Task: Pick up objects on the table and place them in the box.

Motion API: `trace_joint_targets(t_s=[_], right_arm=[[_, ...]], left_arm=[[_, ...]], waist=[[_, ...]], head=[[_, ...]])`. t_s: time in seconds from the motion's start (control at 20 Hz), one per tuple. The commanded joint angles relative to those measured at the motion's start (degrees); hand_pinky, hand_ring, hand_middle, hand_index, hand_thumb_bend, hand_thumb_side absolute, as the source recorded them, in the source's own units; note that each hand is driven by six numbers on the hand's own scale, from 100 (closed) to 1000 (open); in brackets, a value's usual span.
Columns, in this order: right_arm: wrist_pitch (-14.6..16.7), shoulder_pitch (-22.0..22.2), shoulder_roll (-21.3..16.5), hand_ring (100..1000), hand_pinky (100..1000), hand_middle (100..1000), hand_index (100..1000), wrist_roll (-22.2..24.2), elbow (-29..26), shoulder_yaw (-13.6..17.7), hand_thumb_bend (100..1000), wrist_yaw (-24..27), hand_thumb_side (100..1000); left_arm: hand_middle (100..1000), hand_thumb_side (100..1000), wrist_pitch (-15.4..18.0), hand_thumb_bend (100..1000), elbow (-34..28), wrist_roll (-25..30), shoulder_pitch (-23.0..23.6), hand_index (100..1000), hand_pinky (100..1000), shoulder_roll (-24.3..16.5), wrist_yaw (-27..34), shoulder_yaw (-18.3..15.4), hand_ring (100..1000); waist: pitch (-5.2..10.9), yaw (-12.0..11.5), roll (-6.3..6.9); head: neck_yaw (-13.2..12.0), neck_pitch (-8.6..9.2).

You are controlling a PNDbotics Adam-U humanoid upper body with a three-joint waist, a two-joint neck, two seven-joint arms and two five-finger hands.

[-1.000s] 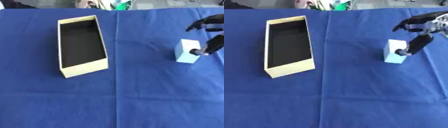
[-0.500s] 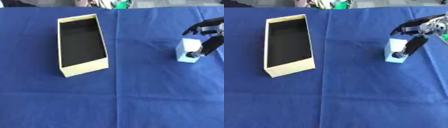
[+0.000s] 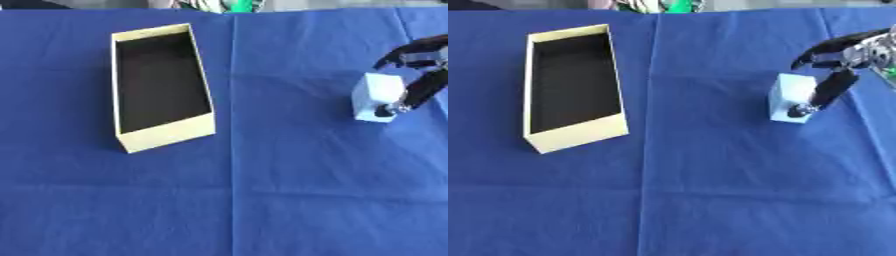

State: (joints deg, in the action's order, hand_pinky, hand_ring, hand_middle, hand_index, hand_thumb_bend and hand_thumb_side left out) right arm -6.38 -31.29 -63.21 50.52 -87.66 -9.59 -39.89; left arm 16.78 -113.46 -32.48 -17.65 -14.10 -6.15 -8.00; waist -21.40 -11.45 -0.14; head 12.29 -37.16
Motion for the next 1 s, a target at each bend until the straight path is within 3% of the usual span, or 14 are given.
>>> trace_joint_targets(t_s=[0.05, 0.25, 0.3, 0.35, 0.4, 0.5, 0.8, 1.0], right_arm=[[0.63, -0.96, -1.27, 944, 837, 970, 1000, -0.28, 0.45, 0.36, 493, -0.45, 542], [1.9, -0.84, -1.04, 915, 806, 883, 999, -0.2, -0.27, -0.08, 450, 1.47, 503], [2.2, -0.87, -0.99, 885, 784, 784, 889, -0.31, -0.56, -0.11, 376, 1.95, 478], [2.51, -0.9, -0.94, 874, 775, 751, 842, -0.76, -0.94, -0.1, 336, 2.45, 477], [2.8, -0.94, -0.91, 848, 758, 665, 732, -1.56, -1.37, -0.04, 238, 2.95, 469], [3.13, -0.82, -0.91, 813, 739, 574, 647, -3.39, -1.92, 0.03, 100, 3.97, 432], [2.39, -0.76, -1.35, 800, 726, 589, 661, -5.98, -2.52, 0.49, 100, 3.65, 397], [2.02, -0.36, -1.56, 772, 712, 539, 610, -6.83, -2.94, 1.13, 100, 4.18, 353]], left_arm=[[621, 689, 0.02, 100, -1.13, 0.27, -0.38, 733, 483, -0.52, 0.17, 0.03, 735], [621, 690, 0.02, 100, -1.13, 0.39, -0.34, 733, 484, -0.44, 0.15, 0.01, 736], [621, 691, 0.02, 100, -1.13, 0.45, -0.35, 733, 484, -0.42, 0.16, 0.03, 736], [621, 692, 0.0, 100, -1.13, 0.54, -0.35, 733, 484, -0.42, 0.14, 0.05, 736], [621, 692, -0.02, 100, -1.13, 0.62, -0.33, 732, 484, -0.43, 0.12, 0.05, 737], [621, 692, -0.05, 100, -1.13, 0.67, -0.33, 732, 485, -0.43, 0.11, 0.02, 737], [622, 695, -0.13, 100, -1.13, 1.0, -0.38, 733, 486, -0.51, 0.08, 0.07, 737], [622, 694, -0.13, 100, -1.13, 1.05, -0.4, 733, 486, -0.58, 0.07, 0.03, 737]], waist=[[0.0, -0.15, 0.04], [-0.16, -0.21, 0.05], [-0.17, -0.21, 0.04], [-0.17, -0.2, 0.03], [-0.15, -0.2, 0.03], [-0.12, -0.23, 0.01], [0.12, -0.1, -0.14], [0.25, 0.09, -0.24]], head=[[0.18, 0.43], [0.14, 0.26], [0.11, 0.22], [0.06, 0.21], [0.03, 0.2], [-0.02, 0.2], [-0.15, 0.41], [-0.27, 0.43]])
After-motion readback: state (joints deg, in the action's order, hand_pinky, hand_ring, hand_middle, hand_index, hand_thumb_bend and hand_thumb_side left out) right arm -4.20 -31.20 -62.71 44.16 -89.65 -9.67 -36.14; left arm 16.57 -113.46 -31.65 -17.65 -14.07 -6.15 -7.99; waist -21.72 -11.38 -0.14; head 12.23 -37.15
